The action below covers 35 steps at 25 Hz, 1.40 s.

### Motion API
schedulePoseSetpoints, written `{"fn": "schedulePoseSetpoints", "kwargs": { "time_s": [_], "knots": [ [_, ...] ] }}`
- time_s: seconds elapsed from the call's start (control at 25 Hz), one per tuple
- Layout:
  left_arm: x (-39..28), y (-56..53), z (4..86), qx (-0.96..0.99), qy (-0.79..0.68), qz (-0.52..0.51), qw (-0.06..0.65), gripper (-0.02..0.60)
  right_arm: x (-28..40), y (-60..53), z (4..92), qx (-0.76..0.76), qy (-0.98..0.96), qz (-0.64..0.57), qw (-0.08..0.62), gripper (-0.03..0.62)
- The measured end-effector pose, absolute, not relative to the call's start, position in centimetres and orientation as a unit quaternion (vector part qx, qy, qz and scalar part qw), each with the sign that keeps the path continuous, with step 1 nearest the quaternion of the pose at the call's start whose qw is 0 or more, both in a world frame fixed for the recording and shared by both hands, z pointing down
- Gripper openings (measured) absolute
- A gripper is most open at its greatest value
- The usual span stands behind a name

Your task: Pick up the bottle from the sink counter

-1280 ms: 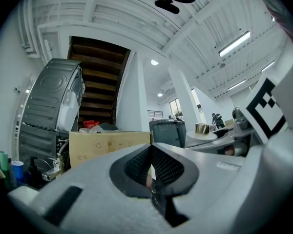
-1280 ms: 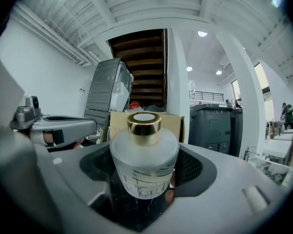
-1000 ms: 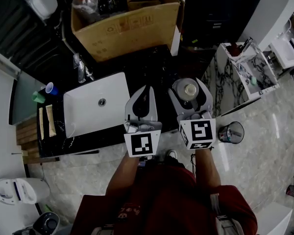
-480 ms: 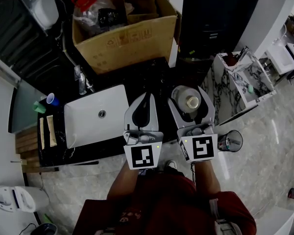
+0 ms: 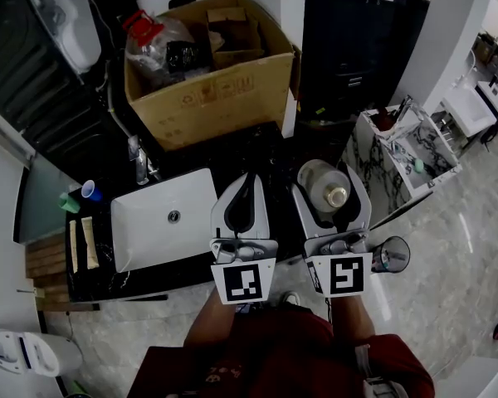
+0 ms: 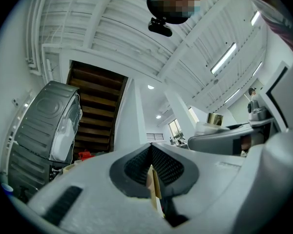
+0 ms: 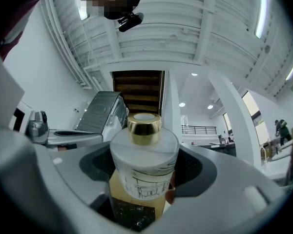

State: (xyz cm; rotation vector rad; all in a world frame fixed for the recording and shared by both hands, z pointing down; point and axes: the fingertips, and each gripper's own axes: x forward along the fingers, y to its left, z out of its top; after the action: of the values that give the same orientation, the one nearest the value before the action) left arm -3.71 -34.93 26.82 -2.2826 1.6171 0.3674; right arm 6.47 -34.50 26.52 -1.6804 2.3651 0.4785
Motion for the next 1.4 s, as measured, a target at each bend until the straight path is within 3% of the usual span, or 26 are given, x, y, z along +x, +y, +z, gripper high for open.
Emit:
{"fn": "schedulePoseSetpoints", "kwargs": {
  "time_s": [1.4],
  "knots": [
    [-3.7,-35.4,26.4,-0.8,0.558,0.15,0.161,0.0,6.4,-35.0,26.3,-0.591,0.779,0.188,0.097,0.336]
  ]
}}
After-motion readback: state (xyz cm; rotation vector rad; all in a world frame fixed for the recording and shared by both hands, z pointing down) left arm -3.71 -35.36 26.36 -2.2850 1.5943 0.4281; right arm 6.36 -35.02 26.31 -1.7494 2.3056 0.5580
